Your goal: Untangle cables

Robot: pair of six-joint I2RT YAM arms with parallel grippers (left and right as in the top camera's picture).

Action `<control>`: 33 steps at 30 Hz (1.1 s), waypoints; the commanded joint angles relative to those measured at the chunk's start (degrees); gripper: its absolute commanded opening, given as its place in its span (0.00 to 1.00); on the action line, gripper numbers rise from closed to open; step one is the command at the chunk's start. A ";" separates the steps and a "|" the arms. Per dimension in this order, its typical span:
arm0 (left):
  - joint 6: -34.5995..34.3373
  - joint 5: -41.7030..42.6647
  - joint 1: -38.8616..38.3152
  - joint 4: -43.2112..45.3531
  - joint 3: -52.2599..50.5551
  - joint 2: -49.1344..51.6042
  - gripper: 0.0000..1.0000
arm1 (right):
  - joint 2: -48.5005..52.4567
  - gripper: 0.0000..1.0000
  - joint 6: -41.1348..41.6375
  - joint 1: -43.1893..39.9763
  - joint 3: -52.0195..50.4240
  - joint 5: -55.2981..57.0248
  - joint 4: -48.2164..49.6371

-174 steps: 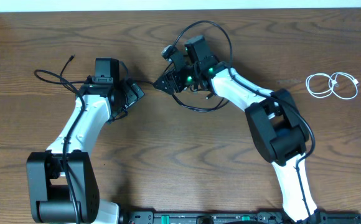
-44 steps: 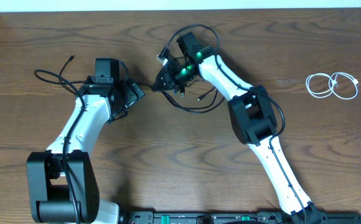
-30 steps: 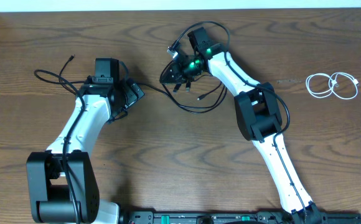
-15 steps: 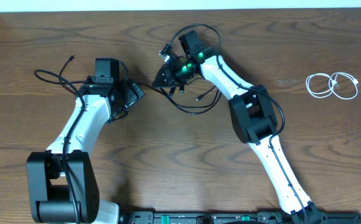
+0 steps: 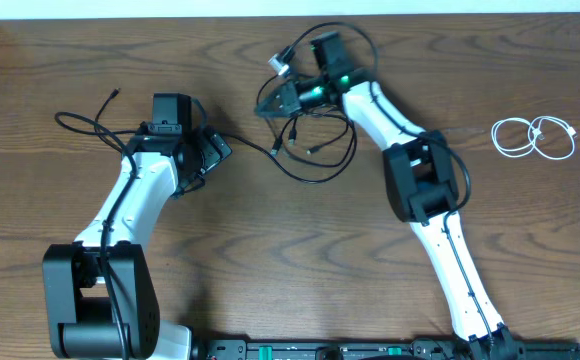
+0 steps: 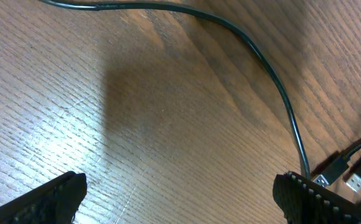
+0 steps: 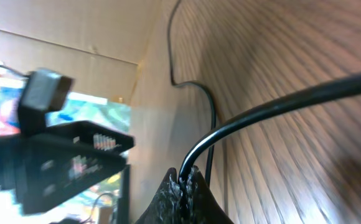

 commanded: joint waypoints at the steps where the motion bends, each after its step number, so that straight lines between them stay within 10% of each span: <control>1: -0.07 -0.35 0.15 -0.09 -0.39 -0.33 0.99 | -5.40 0.01 0.31 -1.55 0.26 -5.97 0.17; 33: -0.07 -0.35 0.15 -0.09 -0.39 -0.33 1.00 | -44.28 0.01 -3.78 -5.88 0.26 -2.23 18.97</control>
